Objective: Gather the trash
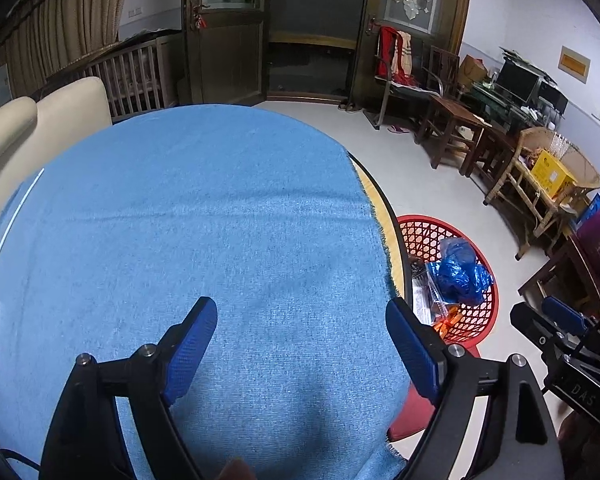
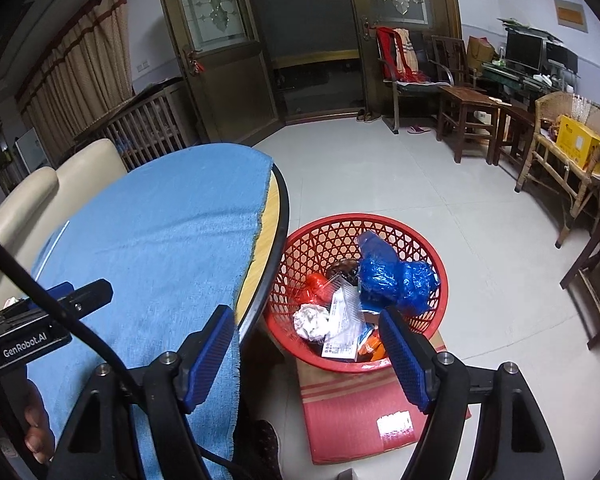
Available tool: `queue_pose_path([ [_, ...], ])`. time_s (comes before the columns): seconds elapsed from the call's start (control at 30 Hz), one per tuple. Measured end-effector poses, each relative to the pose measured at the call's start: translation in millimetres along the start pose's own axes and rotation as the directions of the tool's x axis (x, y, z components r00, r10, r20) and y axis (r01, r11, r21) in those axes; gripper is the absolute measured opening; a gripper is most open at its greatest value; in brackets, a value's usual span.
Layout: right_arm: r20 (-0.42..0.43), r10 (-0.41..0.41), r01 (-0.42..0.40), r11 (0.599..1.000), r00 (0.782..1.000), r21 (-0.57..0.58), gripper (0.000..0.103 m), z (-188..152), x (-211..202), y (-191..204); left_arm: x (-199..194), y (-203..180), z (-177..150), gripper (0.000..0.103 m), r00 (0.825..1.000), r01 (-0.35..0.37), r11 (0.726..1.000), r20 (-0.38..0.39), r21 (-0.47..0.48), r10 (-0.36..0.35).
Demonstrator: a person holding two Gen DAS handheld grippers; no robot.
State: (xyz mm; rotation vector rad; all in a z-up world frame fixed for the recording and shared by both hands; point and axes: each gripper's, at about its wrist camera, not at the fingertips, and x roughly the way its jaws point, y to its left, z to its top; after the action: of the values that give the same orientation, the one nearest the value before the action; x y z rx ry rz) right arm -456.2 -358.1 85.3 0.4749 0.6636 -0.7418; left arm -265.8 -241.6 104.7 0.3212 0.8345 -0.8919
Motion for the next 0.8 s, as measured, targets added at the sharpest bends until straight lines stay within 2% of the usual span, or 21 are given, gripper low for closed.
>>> queue_pose_path([
  [0.17, 0.000, -0.004, 0.004, 1.000, 1.000, 0.003, 0.078, -1, 3, -3, 0, -5, 1, 0.087, 1.000, 0.017, 1.000, 0.002, 0.011, -0.017],
  [0.8, -0.010, -0.008, 0.008, 1.000, 1.000, 0.021, 0.078, -4, 10, -9, 0, -15, 1, 0.087, 1.000, 0.001, 0.999, 0.008, 0.044, -0.001],
])
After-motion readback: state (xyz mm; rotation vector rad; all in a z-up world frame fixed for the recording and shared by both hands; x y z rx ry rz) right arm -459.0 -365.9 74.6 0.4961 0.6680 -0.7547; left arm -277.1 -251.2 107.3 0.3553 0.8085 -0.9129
